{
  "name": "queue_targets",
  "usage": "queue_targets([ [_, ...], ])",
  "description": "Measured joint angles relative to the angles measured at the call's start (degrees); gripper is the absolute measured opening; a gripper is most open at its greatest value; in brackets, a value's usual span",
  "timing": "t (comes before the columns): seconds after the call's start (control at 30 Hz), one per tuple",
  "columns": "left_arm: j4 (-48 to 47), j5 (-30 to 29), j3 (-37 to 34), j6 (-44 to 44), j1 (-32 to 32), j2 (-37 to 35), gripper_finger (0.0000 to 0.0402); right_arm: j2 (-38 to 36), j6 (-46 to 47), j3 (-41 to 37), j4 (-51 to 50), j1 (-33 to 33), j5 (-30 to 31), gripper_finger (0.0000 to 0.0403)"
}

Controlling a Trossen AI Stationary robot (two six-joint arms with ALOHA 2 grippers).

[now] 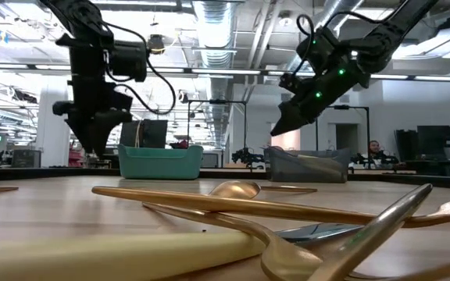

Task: Sort silverware by color (type)
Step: Adjust the black bin

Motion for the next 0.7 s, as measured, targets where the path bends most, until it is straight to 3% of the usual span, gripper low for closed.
queue_targets([
  [0.23,0.09,-1.38,0.0,-3.61,1.07,-2.84,0.016,3.84,0.6,0.02,0.6,-3.23,-5.27,0.0226],
  [0.43,0.39,2.84,0.0,-6.94,0.89,-2.65,0.016,7.6,-0.81,0.02,0.04,-3.56,-6.16,0.0226],
  [0.57,0.39,5.64,0.0,-7.81,-1.05,-2.65,0.016,7.49,-0.86,0.02,-0.61,-3.03,-6.25,0.0226],
  [0.7,3.47,6.22,0.0,-6.14,-6.01,-2.65,0.016,5.82,-0.52,0.02,-0.38,-1.66,-10.02,0.0226],
])
